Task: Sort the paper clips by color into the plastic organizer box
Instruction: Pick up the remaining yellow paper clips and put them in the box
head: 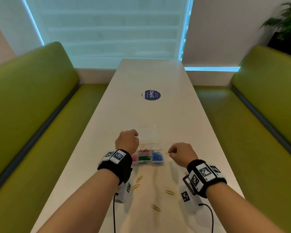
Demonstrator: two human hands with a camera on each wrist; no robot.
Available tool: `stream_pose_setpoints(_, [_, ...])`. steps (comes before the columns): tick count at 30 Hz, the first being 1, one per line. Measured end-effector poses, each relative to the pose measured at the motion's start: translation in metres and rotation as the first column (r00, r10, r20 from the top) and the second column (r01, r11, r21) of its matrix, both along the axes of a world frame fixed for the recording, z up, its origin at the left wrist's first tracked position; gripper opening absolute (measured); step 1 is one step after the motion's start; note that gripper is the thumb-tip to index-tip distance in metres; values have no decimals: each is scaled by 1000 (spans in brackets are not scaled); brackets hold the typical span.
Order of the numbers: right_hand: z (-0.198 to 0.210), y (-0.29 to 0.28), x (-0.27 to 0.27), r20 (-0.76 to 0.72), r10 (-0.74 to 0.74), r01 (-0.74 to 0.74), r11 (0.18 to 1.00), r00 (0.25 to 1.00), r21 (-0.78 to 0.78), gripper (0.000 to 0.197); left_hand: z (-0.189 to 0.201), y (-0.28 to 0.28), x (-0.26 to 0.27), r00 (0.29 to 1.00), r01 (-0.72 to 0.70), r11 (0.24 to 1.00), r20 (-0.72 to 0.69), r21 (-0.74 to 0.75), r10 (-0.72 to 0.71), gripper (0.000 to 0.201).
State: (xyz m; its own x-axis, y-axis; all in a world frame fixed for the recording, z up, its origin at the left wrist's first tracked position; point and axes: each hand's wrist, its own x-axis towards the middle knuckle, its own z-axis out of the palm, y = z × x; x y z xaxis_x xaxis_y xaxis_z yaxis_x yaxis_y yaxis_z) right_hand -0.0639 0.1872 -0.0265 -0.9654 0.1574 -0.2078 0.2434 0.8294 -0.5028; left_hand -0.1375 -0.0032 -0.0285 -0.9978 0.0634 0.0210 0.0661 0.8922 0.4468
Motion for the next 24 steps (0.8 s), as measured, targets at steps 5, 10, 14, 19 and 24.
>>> stream_pose_setpoints(5, [3, -34, -41, -61, 30, -30, 1000, 998, -7, 22, -3, -21, 2, 1000, -25, 1000, 5, 0, 25, 31])
stream_pose_setpoints(10, [-4, -54, -62, -28, 50, -50, 999, 998, 14, 25, -9, -30, 7, 999, -12, 1000, 34, -12, 13, 31])
stream_pose_setpoints(14, [-9, -59, -69, -20, 65, -64, 998, 998, 12, 30, -8, -29, 9, 1000, 6, 1000, 31, -6, -5, 31])
stream_pose_setpoints(19, [-7, -45, -60, -45, 49, -49, 999, 998, -8, 31, -6, -19, 14, 998, 50, 999, 26, 0, -50, 30])
stream_pose_setpoints(24, [-7, -12, -33, -65, -21, 20, 1000, 998, -14, 28, -5, 4, 24, 992, 117, 993, 43, 26, -118, 30])
